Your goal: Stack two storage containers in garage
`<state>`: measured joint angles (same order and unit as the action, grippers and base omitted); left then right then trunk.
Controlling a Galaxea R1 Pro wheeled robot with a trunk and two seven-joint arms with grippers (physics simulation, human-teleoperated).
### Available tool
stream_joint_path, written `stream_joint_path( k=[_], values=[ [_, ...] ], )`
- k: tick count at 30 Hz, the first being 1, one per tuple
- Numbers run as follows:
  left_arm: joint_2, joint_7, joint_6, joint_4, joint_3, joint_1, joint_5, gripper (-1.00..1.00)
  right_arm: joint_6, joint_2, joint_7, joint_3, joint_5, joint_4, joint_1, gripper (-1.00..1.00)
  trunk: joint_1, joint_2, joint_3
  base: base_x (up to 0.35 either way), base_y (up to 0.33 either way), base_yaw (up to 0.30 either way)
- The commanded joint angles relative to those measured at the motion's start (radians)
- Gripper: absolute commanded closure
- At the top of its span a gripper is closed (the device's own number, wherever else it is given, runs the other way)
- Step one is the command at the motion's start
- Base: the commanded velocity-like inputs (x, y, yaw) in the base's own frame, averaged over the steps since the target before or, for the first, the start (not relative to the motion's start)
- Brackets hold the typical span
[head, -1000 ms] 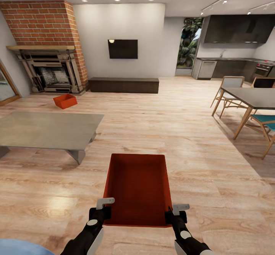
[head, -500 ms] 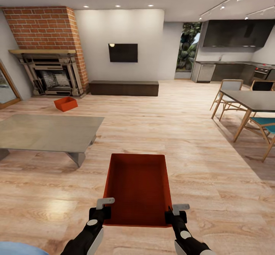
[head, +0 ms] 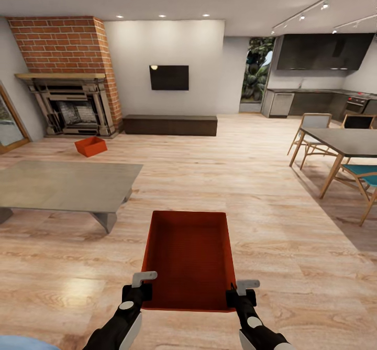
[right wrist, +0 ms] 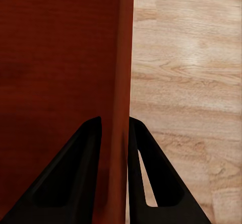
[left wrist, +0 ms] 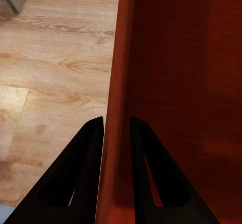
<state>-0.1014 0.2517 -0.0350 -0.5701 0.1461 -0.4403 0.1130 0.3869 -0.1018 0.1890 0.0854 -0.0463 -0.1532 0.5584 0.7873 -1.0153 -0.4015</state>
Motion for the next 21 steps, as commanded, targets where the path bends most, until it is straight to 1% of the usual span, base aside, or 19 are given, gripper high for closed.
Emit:
stream_joint_path(
  k=[1,16,21],
  values=[
    [0.003,0.029,-0.005,0.001,0.002,0.0,0.015,1.0,0.041,0.001,0.013,-0.021,-0.005,-0.002,0.001,1.0,0.0,-0.001,0.001,0.0,0.0,0.0],
    [0.003,0.029,-0.005,0.001,0.003,0.0,0.015,1.0,0.041,0.001,0.013,-0.021,-0.005,-0.002,0.001,1.0,0.0,-0.001,0.024,0.0,0.0,0.0],
    [0.003,0.029,-0.005,0.001,0.003,0.0,0.015,1.0,0.041,0.001,0.013,-0.021,-0.006,-0.002,0.001,1.0,0.0,-0.001,0.028,0.0,0.0,0.0]
  ],
)
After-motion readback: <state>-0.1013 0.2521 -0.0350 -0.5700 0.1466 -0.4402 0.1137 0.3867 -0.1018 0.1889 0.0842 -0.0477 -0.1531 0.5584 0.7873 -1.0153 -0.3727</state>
